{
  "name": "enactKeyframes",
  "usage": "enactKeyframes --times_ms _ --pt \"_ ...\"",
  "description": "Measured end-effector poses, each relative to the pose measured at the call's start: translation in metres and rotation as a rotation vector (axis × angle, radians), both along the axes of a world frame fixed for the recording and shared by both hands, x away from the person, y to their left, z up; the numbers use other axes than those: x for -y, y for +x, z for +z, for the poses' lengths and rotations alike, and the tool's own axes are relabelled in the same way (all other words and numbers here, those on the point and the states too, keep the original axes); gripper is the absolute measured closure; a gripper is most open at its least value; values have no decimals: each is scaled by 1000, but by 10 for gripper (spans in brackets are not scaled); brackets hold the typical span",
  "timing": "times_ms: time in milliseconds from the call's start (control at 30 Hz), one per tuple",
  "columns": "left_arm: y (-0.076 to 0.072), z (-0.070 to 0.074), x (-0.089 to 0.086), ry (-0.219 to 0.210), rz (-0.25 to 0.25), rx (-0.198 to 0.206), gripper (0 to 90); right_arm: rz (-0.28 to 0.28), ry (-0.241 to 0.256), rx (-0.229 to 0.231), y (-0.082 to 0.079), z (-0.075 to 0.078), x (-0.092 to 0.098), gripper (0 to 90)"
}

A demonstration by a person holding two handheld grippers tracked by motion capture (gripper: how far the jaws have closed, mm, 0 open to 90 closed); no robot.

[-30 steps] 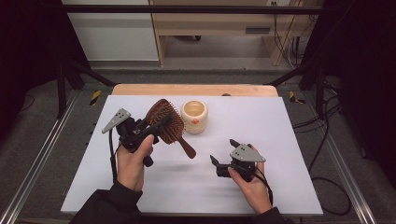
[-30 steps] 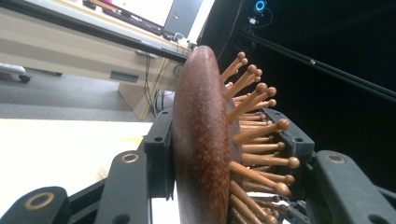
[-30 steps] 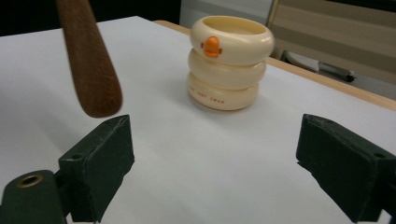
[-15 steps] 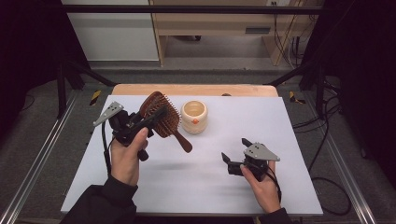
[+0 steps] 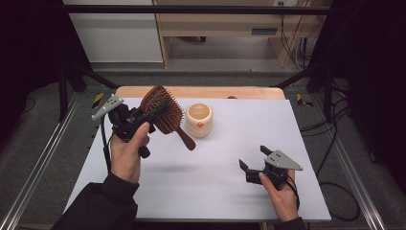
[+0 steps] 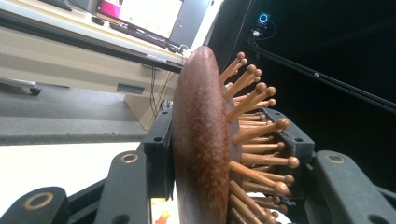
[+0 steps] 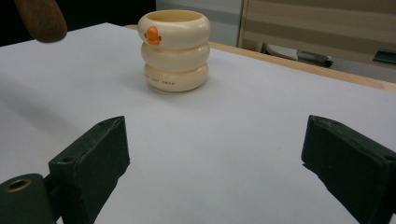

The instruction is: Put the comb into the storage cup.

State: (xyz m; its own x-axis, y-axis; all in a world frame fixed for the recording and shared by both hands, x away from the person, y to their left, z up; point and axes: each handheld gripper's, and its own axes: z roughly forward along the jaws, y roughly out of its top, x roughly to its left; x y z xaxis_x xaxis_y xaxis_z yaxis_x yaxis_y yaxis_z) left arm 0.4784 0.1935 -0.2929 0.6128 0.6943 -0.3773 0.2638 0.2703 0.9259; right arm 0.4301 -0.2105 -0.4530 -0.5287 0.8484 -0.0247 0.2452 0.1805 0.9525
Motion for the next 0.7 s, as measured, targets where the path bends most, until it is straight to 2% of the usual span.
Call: enactKeyframes --times_ms 200,700 --pt "8 9 4 20 3 5 502 -10 4 -4 -1 -4 6 72" --pt "37 31 20 57 11 25 501 5 7 -9 -1 -7 6 67"
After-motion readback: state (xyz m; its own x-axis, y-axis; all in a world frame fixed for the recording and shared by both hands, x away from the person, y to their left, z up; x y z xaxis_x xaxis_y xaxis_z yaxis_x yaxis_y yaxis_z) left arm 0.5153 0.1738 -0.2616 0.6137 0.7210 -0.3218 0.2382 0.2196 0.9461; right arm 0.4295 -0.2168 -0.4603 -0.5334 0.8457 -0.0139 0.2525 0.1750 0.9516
